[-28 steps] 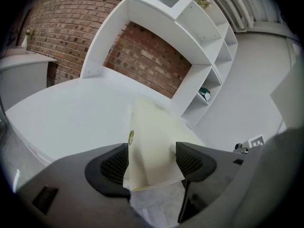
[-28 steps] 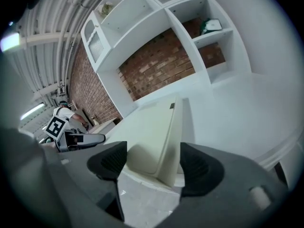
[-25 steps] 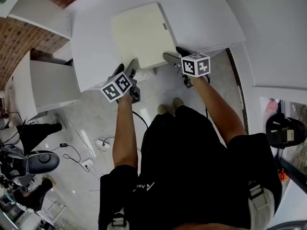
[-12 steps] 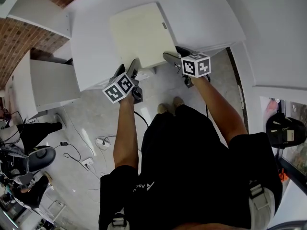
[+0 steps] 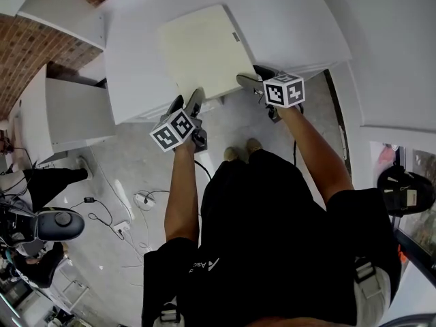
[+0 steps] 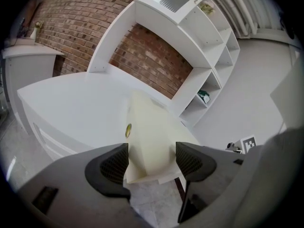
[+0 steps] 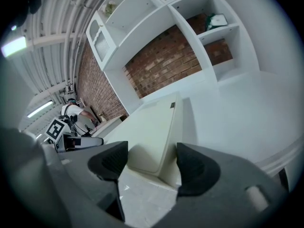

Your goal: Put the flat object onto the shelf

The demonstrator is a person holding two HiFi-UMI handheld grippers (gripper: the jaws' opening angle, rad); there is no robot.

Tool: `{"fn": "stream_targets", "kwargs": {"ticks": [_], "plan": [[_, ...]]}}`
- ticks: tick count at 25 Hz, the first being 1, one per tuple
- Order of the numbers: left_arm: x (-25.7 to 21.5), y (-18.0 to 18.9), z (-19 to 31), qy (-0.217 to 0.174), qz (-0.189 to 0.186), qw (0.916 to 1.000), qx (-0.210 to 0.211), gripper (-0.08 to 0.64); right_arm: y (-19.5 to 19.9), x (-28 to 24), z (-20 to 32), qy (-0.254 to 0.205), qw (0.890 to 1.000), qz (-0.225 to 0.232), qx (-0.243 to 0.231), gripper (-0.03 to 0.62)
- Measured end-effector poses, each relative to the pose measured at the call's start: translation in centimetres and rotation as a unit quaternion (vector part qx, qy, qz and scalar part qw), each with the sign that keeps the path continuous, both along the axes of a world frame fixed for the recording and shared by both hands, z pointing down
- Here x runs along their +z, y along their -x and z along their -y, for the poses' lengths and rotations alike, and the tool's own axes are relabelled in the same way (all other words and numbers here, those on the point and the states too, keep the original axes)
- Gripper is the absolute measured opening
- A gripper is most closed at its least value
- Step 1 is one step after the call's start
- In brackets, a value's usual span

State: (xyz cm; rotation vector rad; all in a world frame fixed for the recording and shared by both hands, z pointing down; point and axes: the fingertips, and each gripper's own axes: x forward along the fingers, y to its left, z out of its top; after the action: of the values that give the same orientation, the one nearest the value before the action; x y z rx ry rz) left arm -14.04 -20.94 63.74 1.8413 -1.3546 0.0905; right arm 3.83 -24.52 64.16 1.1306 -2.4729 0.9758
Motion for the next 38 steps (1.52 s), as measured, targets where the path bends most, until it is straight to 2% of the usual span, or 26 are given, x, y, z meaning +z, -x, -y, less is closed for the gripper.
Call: {"fn": "stream_targets", "kwargs": {"ticks": [4, 7, 12, 18, 21, 23, 25, 28, 31, 38], "plan": [[0.8, 1.1, -1.5, 0.020, -0.062, 0.9970, -0.042, 0.314, 0.0, 0.0, 0.0, 0.001, 1.000, 0.004, -0.008, 0.321], [1.5, 1.5, -1.8, 0.043, -0.127, 0.9887, -0.068, 0.341, 0.1, 0.0, 0.0, -0.001, 1.000, 0.007, -0.008, 0.321], [2.8, 1.1, -1.6, 0.074, -0.244, 0.9632, -0.086, 0.357, 0.2, 0.1, 0.1, -0.003, 1.000, 0.009, -0.010, 0.321], [2.5, 0.4, -0.5, 0.049, -0.372, 0.9246, -0.067, 0.357, 0.2, 0.1, 0.1, -0.003, 1.000, 0.011, -0.011, 0.321], [2.1, -0.4, -0.2, 0.039, -0.399, 0.9147, -0.050, 0.357, 0.1, 0.1, 0.0, -0.002, 1.000, 0.011, -0.014, 0.321], [1.9, -0.8, 0.0, 0.038, -0.407, 0.9117, -0.044, 0.356, 0.1, 0.0, 0.0, -0.003, 1.000, 0.013, -0.015, 0.321], [2.0, -0.7, -0.1, 0.037, -0.408, 0.9109, -0.046, 0.343, 0.0, -0.1, 0.0, -0.005, 1.000, 0.015, -0.016, 0.321], [1.7, -0.7, -0.3, 0.032, -0.424, 0.9036, -0.050, 0.303, -0.1, -0.2, -0.2, -0.008, 1.000, 0.021, -0.018, 0.321], [1.4, -0.8, -0.5, 0.028, -0.438, 0.8965, -0.059, 0.291, -0.2, -0.2, -0.3, -0.011, 0.999, 0.023, -0.022, 0.321], [0.6, -0.4, -0.4, 0.019, -0.448, 0.8907, -0.076, 0.274, -0.4, -1.2, -0.6, -0.041, 0.999, 0.003, -0.033, 0.321]]}}
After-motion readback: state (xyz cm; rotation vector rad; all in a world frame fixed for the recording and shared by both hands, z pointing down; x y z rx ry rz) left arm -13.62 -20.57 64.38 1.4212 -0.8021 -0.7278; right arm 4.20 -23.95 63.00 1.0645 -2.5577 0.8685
